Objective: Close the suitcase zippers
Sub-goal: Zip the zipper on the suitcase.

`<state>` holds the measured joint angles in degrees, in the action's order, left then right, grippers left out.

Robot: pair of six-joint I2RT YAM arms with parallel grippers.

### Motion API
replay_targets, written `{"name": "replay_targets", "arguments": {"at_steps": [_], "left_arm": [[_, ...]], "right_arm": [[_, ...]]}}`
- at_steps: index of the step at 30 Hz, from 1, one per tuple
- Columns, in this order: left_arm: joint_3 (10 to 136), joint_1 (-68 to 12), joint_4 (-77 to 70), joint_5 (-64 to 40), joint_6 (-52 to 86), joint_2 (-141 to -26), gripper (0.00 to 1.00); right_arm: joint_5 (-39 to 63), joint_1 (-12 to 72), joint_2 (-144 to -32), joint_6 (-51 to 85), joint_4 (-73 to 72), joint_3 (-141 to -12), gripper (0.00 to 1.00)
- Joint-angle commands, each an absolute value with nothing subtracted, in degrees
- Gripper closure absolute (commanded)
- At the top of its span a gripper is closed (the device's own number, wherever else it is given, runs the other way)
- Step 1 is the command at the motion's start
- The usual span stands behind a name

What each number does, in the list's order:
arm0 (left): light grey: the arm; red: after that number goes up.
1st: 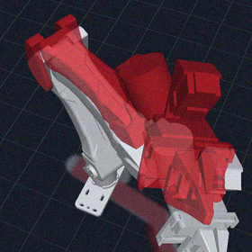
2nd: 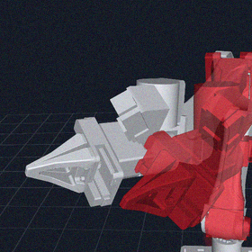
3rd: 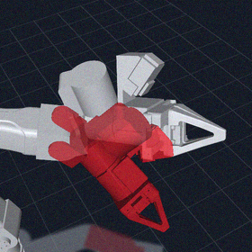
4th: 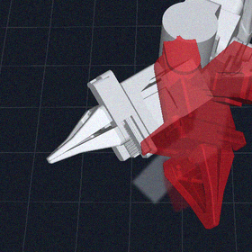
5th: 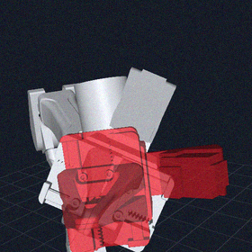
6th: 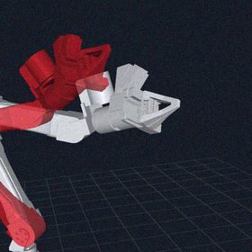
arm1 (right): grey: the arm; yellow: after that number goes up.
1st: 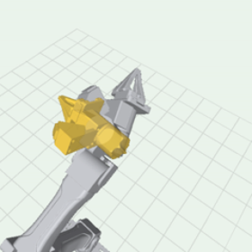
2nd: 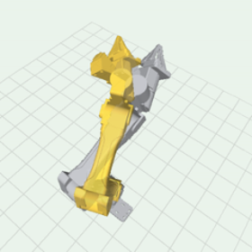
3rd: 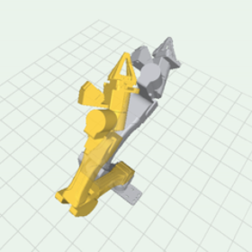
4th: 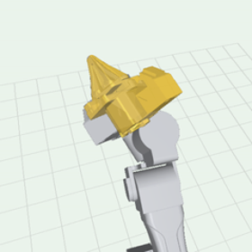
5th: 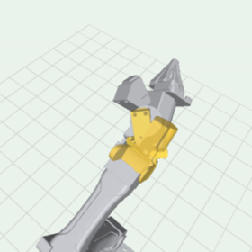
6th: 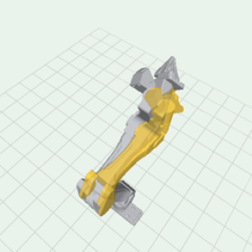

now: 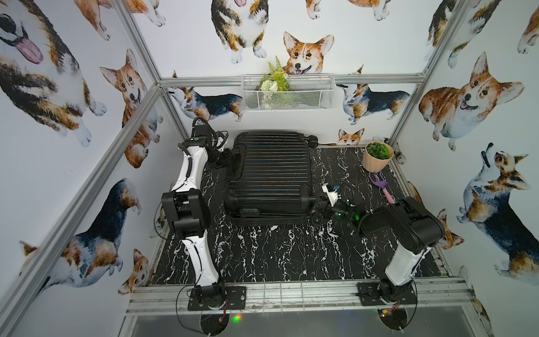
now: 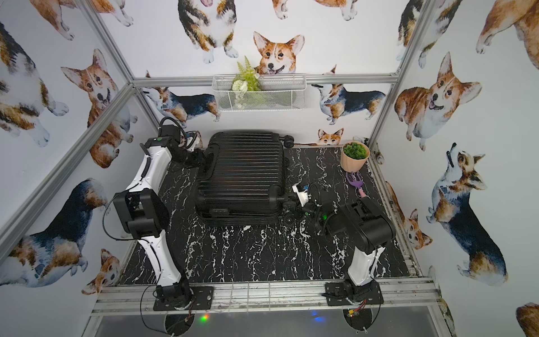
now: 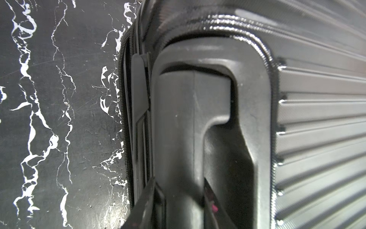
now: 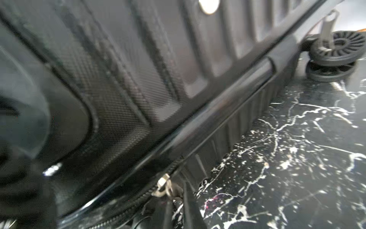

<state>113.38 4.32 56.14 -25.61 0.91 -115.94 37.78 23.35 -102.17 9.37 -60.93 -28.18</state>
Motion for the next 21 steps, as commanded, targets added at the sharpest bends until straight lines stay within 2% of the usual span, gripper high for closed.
{"name": "replay_targets", "arguments": {"at_steps": [1,3,6,9,11,15,17,21], "left_arm": [[114.6,4.2,57.4,-32.2,-0.4,-115.6,0.84],[114.7,4.1,57.7,-32.2,-0.4,-115.0,0.79],[114.1,4.0,57.2,-31.3,-0.1,-112.6,0.61],[113.1,3.4,56.7,-28.5,-0.5,-109.2,0.42],[111.9,2.5,55.8,-26.2,-0.8,-106.5,0.35],[110.0,0.0,55.7,-21.0,-2.7,-101.5,0.27],[109.0,-2.3,56.2,-19.8,-4.8,-99.2,0.26],[104.8,-11.8,56.6,-16.8,-13.1,-93.4,0.26]], "right_arm": [[39.0,23.5,-102.0,8.2,-61.3,-28.2,0.92],[38.0,23.5,-101.7,8.5,-62.1,-27.6,0.96],[37.5,23.5,-101.0,9.0,-62.5,-26.8,1.00],[37.7,23.5,-100.6,10.2,-63.2,-26.3,1.00],[37.0,23.5,-100.1,10.8,-63.9,-25.6,1.00],[36.5,23.5,-99.4,11.6,-63.4,-25.0,1.00],[36.2,23.5,-99.1,11.9,-62.9,-24.7,1.00],[35.8,23.7,-97.6,12.3,-61.4,-23.7,1.00]]}}
